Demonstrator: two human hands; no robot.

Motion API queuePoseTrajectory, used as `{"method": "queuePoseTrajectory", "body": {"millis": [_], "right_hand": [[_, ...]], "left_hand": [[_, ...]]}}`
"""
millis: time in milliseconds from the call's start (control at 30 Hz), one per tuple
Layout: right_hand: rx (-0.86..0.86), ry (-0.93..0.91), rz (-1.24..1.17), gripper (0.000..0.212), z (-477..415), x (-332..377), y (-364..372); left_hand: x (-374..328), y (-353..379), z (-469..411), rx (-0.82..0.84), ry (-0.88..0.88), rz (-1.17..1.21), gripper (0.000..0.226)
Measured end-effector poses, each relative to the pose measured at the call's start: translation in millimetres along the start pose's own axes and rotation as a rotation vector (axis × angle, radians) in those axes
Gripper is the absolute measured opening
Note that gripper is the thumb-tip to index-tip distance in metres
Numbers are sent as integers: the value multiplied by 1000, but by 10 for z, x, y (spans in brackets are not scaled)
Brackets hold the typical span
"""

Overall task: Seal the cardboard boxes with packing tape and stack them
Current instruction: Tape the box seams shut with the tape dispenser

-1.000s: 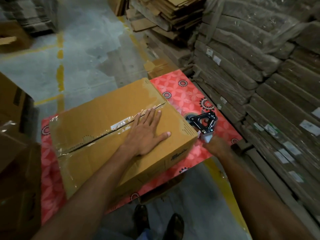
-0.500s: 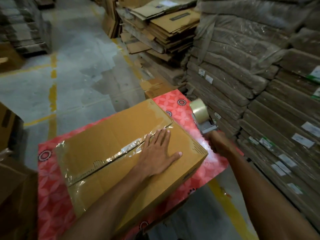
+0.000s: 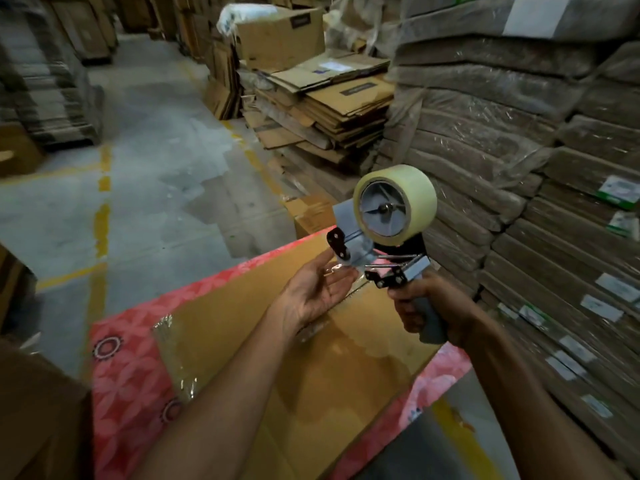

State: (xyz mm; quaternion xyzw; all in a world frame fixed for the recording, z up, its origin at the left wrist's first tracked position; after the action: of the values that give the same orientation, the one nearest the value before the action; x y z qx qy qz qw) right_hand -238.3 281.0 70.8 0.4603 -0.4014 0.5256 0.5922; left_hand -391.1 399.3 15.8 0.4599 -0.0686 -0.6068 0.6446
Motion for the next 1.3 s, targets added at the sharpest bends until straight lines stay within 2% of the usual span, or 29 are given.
{"method": "queuePoseTrajectory", "body": {"millis": [67, 167, 300, 400, 467, 533, 633, 733, 900, 1033, 1300], "right_hand": [[-4, -1, 8, 17, 33, -61, 46], [-29, 7, 16, 15, 77, -178, 57], [-72, 20, 50, 13, 91, -337, 37], [-97, 32, 75, 29, 92, -385, -21], [-99, 27, 81, 42, 136, -366, -107], [-80, 33, 60, 45, 195, -375, -205], [-76, 54, 49, 42, 174, -428, -336], [-152, 60, 107, 17, -15, -451, -419], [-189, 85, 77, 11, -396, -493, -547], [-227, 121, 84, 31, -576, -523, -594], [-194, 131, 91, 24, -668, -489, -645]], "left_hand": [[24, -108, 1, -25, 11, -4, 15], [17, -221, -18, -100, 59, -141, 29], [-185, -156, -11, -149, 214, -504, 31], [-377, -85, -107, -207, 205, -706, 49], [-585, -161, -246, -264, 187, -649, 41], [-859, -292, -358, -346, 184, -570, 26], [-1229, -343, -489, -407, 280, -657, 12], [-1402, -150, -762, -422, 391, -784, 14], [-1472, -131, -1264, -588, 468, -973, 22], [-1360, -264, -1455, -703, 511, -1002, 24], [-1349, -363, -1598, -711, 453, -1045, 25]]}}
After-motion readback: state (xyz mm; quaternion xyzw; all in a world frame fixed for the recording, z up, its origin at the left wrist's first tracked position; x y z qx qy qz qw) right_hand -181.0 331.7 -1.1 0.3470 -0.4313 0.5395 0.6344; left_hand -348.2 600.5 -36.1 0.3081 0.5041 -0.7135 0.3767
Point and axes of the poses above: each hand's wrist, its own z-axis away from the middle knuckle, its own y-axis out of the palm, x = y × z, the point moved 4 cm from there along -z, towards the middle knuckle, and after that the axes turned 6 degrees about -y, right-handed, at the moved point
